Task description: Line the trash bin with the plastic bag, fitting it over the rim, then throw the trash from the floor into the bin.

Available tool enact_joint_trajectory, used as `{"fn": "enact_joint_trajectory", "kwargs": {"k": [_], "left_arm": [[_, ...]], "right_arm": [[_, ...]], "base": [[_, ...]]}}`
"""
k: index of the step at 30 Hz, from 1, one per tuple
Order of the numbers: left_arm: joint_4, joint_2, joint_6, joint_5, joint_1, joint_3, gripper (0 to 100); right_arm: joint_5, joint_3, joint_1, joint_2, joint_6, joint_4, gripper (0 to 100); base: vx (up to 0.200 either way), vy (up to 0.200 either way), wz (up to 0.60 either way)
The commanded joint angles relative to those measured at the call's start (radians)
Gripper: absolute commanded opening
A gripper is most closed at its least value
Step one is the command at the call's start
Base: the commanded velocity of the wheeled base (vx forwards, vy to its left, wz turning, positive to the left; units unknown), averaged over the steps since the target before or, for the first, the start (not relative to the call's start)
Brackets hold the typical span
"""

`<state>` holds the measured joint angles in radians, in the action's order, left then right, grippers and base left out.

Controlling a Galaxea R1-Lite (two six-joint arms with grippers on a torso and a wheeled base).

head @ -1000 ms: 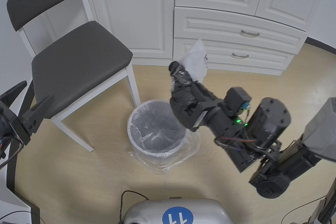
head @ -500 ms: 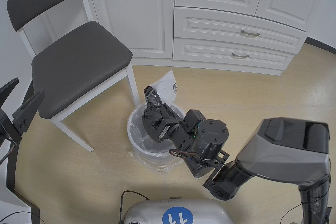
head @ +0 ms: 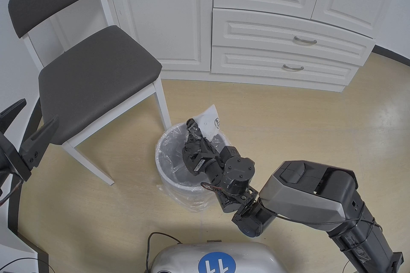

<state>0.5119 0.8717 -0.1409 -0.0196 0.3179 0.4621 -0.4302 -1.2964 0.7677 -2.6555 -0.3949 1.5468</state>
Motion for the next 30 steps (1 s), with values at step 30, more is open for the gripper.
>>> {"fn": "enact_joint_trajectory", "kwargs": {"k": [30], "left_arm": [[0.017, 0.095, -0.060, -0.003, 0.003, -0.045, 100]], "right_arm": [[0.125, -0.359, -0.028, 0.206, -0.677, -1.111, 0]], "base": [[0.000, 0.000, 0.00]]}}
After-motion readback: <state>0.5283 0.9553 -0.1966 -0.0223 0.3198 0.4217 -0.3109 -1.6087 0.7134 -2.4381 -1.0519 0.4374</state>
